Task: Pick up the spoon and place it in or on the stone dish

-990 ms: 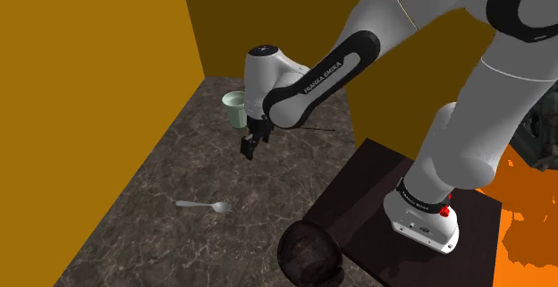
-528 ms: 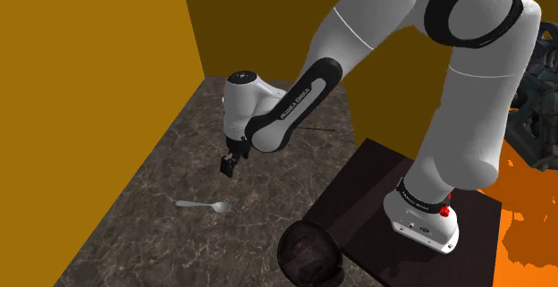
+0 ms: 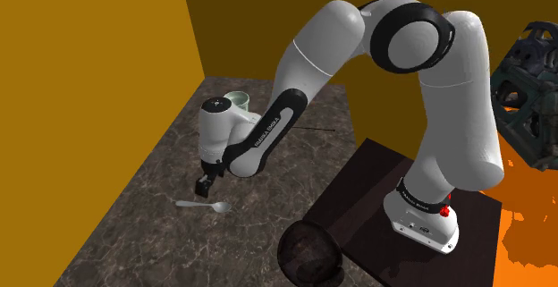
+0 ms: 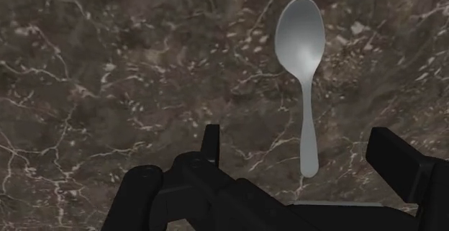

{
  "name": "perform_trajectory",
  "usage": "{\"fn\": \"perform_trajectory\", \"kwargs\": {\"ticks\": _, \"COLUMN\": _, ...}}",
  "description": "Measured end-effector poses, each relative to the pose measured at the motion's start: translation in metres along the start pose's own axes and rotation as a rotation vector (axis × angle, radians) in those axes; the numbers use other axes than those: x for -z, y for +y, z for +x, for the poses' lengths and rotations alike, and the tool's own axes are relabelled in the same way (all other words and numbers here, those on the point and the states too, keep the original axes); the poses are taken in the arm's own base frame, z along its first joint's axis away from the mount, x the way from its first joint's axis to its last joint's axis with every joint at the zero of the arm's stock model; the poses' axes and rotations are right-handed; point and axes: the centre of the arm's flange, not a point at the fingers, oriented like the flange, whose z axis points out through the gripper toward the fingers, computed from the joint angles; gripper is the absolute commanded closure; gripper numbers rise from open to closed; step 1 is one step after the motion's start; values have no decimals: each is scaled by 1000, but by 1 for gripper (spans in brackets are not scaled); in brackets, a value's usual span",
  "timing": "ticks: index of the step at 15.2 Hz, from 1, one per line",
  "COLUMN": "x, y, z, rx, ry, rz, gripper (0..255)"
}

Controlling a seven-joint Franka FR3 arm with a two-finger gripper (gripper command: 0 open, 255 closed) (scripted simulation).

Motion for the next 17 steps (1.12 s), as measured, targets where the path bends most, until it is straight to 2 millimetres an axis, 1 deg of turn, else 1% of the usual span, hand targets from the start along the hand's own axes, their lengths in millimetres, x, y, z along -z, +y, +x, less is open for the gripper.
{"fn": "perform_trajectory", "kwargs": {"ticks": 2, "x": -18, "y": -12, "z": 11, "rx": 19, "ry": 12, "rz": 10, "gripper": 0}}
{"fn": "perform_trajectory", "kwargs": {"ticks": 4, "x": -33, "y": -29, "z": 22, "rx": 38, "ry": 23, "rz": 20, "gripper": 0}}
{"fn": "perform_trajectory", "kwargs": {"ticks": 5, "x": -39, "y": -33, "z": 23, "rx": 43, "ry": 26, "rz": 23, "gripper": 0}}
{"fn": "perform_trajectory", "kwargs": {"ticks": 12, "x": -77, "y": -36, "z": 25, "rx": 47, "ry": 29, "rz": 26, "gripper": 0}}
{"fn": "perform_trajectory", "kwargs": {"ticks": 17, "x": -81, "y": -36, "z": 25, "rx": 47, "ry": 29, "rz": 26, "gripper": 0}}
